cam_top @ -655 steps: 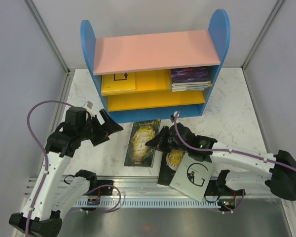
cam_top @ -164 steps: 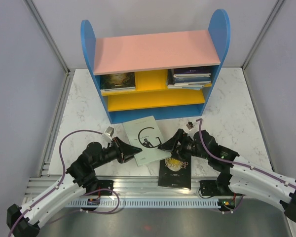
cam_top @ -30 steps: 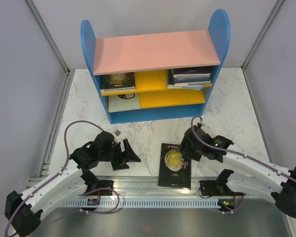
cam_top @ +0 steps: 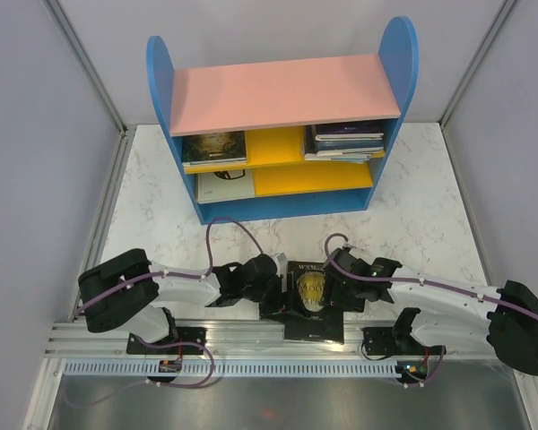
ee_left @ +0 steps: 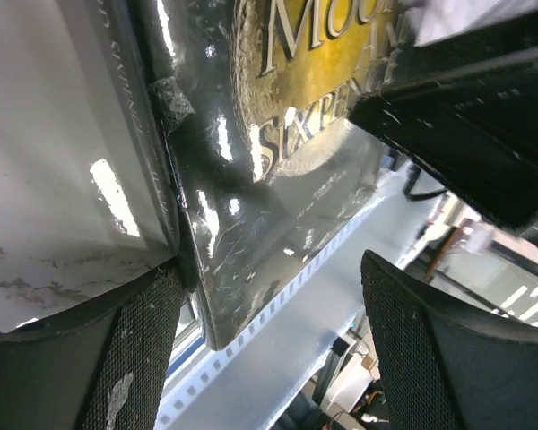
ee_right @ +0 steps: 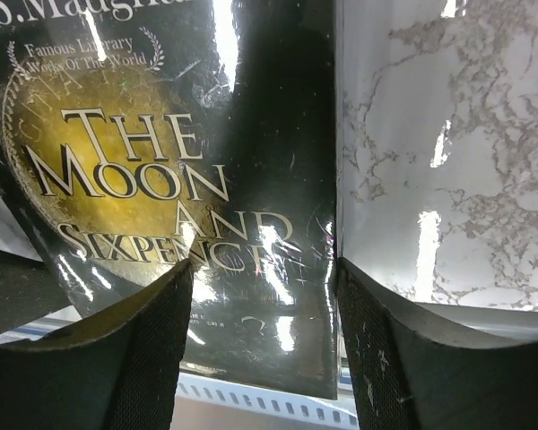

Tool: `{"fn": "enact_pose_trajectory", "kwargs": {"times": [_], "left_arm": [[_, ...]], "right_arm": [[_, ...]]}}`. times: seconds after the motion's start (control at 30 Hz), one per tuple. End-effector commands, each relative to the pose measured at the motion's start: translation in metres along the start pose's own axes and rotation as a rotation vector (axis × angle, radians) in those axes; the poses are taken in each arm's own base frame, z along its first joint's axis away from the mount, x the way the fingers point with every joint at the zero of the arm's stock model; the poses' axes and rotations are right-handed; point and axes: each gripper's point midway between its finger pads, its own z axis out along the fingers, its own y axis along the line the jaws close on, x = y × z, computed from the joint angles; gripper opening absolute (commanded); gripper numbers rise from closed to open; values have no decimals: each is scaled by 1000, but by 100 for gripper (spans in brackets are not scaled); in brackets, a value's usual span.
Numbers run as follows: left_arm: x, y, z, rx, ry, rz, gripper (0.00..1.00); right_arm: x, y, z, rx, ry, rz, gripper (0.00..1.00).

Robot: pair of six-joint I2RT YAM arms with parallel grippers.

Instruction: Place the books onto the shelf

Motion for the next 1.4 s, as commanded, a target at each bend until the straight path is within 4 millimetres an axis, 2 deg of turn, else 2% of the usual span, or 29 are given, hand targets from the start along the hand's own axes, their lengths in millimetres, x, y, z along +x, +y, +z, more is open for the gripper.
{"fn": "enact_pose_trajectory", "kwargs": {"times": [0.0, 0.07, 0.1, 0.13, 0.27, 0.33, 0.37, 0.4, 0.47, 0.5, 0.57, 0.63, 0.67, 0.77, 0.8, 0.83, 0.87, 0.9, 0.93, 0.97, 1.03, 1.07, 1.13, 1.17, 1.2, 1.27, 1.33, 1.37], "left_arm": [[7, -6, 6, 147, -70, -39, 82], [3, -18, -5, 231, -112, -76, 82], [5, -9, -8, 234, -122, -90, 82], [2, -18, -14, 288, -144, -94, 82], [2, -18, -21, 351, -167, -112, 79], [3, -18, -22, 356, -169, -117, 69], [4, -19, -22, 358, -167, -115, 62], [5, -19, -22, 356, -166, -115, 43], [7, -14, -20, 328, -160, -117, 13], [8, -15, -23, 320, -160, -118, 2], [6, -14, -26, 304, -174, -116, 2], [4, -7, -36, 260, -209, -128, 2], [2, -3, -41, 238, -226, -137, 2], [-8, -4, -74, 235, -330, -139, 2], [-7, 8, -79, 192, -339, -155, 2], [-17, -11, -105, 295, -419, -153, 2], [-21, -12, -115, 316, -450, -169, 2], [-24, -3, -121, 298, -478, -204, 2], [-26, -19, -145, 413, -512, -210, 2], [-28, -15, -149, 428, -530, -228, 2], [-30, -19, -168, 507, -570, -250, 2], [-30, -19, -173, 521, -582, -255, 2], [-31, -15, -179, 516, -600, -272, 2], [-31, -17, -184, 531, -606, -268, 2], [-31, -17, -184, 526, -608, -268, 2], [-30, -21, -188, 535, -609, -257, 2], [-31, -26, -192, 538, -614, -240, 2], [-31, -29, -194, 545, -616, -225, 2]], "right_arm": [[25, 15, 17, -122, 80, 55, 64], [33, 23, 15, -198, 115, 101, 63], [37, 19, 21, -224, 123, 119, 62], [40, 23, 19, -257, 131, 152, 60], [44, 25, 17, -313, 132, 167, 59], [44, 23, 16, -318, 130, 172, 59], [44, 22, 17, -314, 128, 180, 59], [44, 21, 16, -310, 127, 182, 59], [43, 21, 14, -315, 121, 181, 59], [41, 20, 13, -306, 109, 182, 59], [35, 27, 4, -320, 85, 170, 60], [27, 29, -4, -325, 46, 138, 65], [22, 37, -14, -349, 28, 126, 68], [10, 61, -35, -453, -21, 107, 82], [7, 69, -42, -498, -29, 109, 88], [8, 78, -48, -544, -21, 103, 91], [3, 95, -58, -637, -33, 106, 95], [4, 105, -64, -693, -19, 124, 98], [4, 114, -70, -748, -13, 128, 98], [2, 130, -84, -850, -13, 129, 98], [3, 140, -86, -892, -3, 126, 98], [1, 150, -94, -935, -7, 118, 98], [4, 158, -91, -939, 9, 98, 98], [5, 170, -103, -993, 14, 85, 98], [7, 174, -99, -988, 23, 80, 98], [7, 190, -112, -1047, 24, 63, 98], [14, 199, -109, -1047, 47, 45, 98], [15, 208, -118, -1080, 50, 40, 94]]}}
